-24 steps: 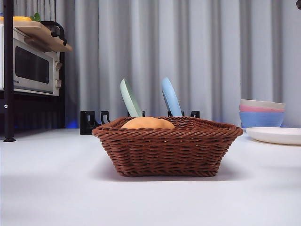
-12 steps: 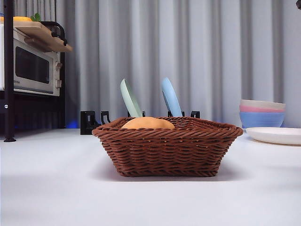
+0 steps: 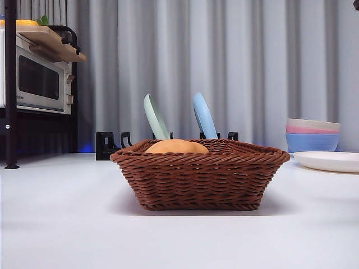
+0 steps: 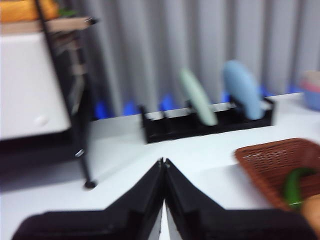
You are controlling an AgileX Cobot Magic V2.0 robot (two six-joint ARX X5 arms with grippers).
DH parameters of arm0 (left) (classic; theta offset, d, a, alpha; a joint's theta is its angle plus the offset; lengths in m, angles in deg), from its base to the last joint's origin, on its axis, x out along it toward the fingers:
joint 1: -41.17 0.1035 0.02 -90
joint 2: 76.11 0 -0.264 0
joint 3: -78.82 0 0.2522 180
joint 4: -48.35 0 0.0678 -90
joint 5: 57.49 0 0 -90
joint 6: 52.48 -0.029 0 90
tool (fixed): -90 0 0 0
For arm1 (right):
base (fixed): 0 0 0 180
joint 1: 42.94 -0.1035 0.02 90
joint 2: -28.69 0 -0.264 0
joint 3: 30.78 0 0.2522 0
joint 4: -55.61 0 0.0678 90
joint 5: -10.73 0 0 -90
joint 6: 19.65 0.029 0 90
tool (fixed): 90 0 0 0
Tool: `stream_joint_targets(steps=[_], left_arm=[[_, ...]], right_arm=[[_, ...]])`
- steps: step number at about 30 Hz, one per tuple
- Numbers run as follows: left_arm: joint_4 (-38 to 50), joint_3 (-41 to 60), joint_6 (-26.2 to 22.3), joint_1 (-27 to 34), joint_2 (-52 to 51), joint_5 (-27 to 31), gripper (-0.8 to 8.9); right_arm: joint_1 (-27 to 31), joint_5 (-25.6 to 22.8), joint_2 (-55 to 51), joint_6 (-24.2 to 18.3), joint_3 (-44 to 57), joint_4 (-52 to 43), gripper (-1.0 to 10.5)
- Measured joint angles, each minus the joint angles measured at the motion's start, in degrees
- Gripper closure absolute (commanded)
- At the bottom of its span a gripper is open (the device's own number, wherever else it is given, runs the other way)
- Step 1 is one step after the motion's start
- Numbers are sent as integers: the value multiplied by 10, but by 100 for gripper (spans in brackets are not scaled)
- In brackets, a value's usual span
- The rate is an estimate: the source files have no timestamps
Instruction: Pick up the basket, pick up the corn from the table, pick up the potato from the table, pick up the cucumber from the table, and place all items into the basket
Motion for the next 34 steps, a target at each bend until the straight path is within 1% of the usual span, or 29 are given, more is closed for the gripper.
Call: stream_joint_targets(steps=[3,6,12,16,22,34], left_arm=[[24,77,1,51,-34,-16,815],[41,145,2,89,-52,-21,815],[50,217,26,130,-72,-23,815],[54,243,42,139,-89,-25,815],[56,258,51,146,-107,-56,815],[56,258,52,146,-108,-56,815]], right_arm=[[0,0,0,0,0,0,945],[0,0,0,0,0,0,945],[0,0,0,0,0,0,945],[0,0,0,0,0,0,945],[0,0,0,0,0,0,945],[0,0,0,0,0,0,945]])
